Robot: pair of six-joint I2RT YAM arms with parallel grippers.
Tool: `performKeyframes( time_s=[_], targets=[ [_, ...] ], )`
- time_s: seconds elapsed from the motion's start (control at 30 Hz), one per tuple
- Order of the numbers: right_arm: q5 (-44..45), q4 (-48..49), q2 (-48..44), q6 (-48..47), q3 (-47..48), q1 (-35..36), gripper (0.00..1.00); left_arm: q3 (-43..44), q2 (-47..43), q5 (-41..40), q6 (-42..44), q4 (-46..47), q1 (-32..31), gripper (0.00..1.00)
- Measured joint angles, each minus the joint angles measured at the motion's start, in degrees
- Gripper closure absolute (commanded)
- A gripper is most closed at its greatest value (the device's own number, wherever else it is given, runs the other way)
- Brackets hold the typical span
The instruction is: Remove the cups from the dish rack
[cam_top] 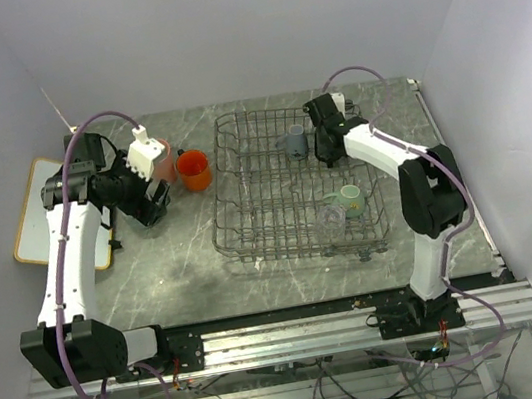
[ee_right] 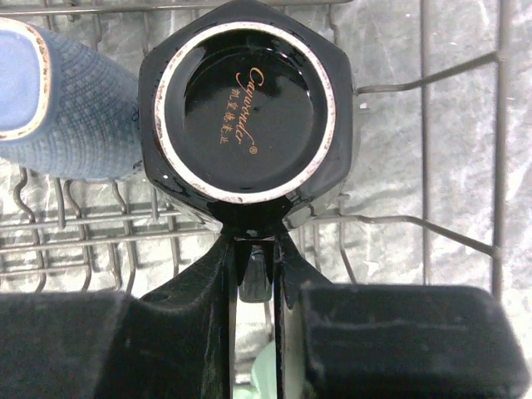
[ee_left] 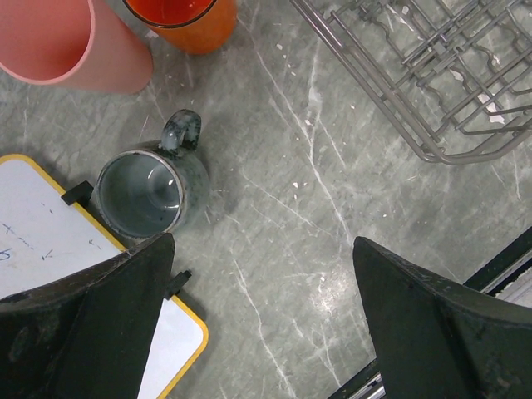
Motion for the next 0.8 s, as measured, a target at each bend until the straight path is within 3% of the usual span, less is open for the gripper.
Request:
performKeyframes(
  time_s=[0.23, 0.4, 0.6, 0.8],
  targets=[
    [-1.0, -2.0, -8.7, 0.9, -1.2, 0.3, 1.0, 0.0, -1.8, 1.7, 0.4, 1.6, 0.0, 0.01],
    [-6.4, -3.6, -14.8, 4.5, -0.7, 0.5, 1.0, -1.3, -4.0, 4.3, 1.6, 4.2, 0.0, 0.01],
    [-21.8, -3.3, -20.1, 12.5, -2.9, 1.8, 1.0, -8.7, -9.4, 8.9, 4.1, 10.4, -0.1, 0.01],
    [-35.5, 1.2, -22.5, 21.5, -4.6, 9.8, 1.0, -16.7, -17.2, 14.2, 11.6, 16.4, -0.7, 0.01]
  ],
)
